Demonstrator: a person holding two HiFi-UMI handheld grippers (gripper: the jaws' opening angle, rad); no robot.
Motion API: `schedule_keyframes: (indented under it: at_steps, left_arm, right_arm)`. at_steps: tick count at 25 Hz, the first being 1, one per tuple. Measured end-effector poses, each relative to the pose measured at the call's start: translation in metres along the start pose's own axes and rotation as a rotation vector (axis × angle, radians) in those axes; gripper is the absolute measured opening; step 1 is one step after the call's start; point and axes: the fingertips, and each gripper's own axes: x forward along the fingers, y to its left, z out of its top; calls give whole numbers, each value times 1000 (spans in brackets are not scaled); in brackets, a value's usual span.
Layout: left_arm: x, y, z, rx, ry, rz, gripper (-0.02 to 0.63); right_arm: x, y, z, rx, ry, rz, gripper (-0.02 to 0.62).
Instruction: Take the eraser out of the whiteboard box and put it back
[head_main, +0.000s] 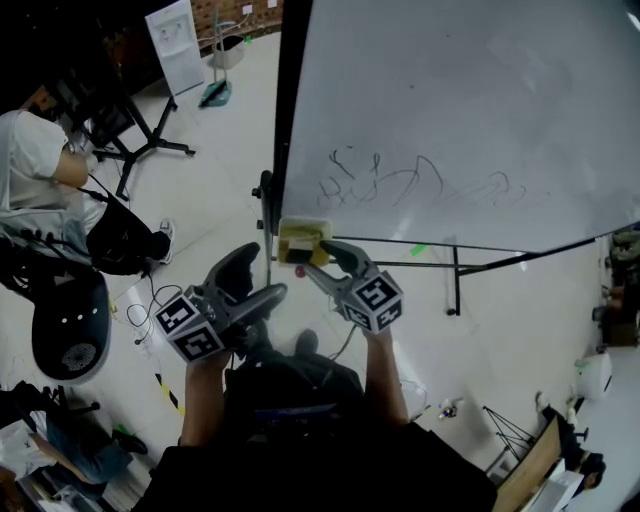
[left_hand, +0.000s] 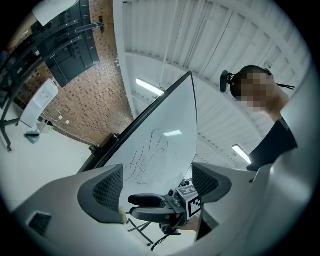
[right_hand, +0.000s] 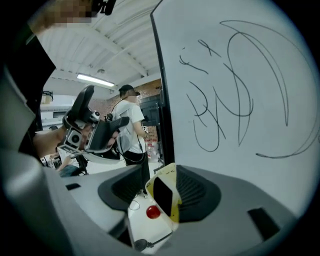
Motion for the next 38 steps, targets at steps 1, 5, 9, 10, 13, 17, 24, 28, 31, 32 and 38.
schedule_keyframes:
  at_steps: [1,5,9,10,13,17,24,28,31,32,38]
  left_arm:
    - [0,3,2,-2,0,-2,428]
    - [-1,12,9,-2,0,-12,428]
    - [0,20,11,-10,6,-17,428]
    - [1,21,12,-10,7,-20,428]
    - [2,24,15,-11,7,-26,428]
    - [4,28,16,-13,10,-27,428]
    - [5,30,15,-15,11,-22,428]
    - [4,30,13,-14,9,-16,428]
    - [3,28,14,-11,5,-11,428]
    - [3,27,14,-11,5,-9,428]
    - [3,23,14,-3,1,-5,428]
  right_arm:
    - [4,-2,-5,-4,23,-5,241]
    - [18,-7,-12,-35,83,-23,241]
    - [30,-7,-18,-78,142,-29,241]
    - [33,-7,-21,-89,162,-32,241]
    - [40,-10,-33,-120,219,-50,241]
    - [44,-13,-39,-150,253,-60,241]
    - [44,-9,-42,-231,296,-52,227]
    - [43,-9,-44,-256,307,-49,221]
    - [42,-8,-44,-284,320,-49,207]
    - [41,-7,-44,-291,323,-50,201]
    - [33,-8,-39,-286,294,-65,178]
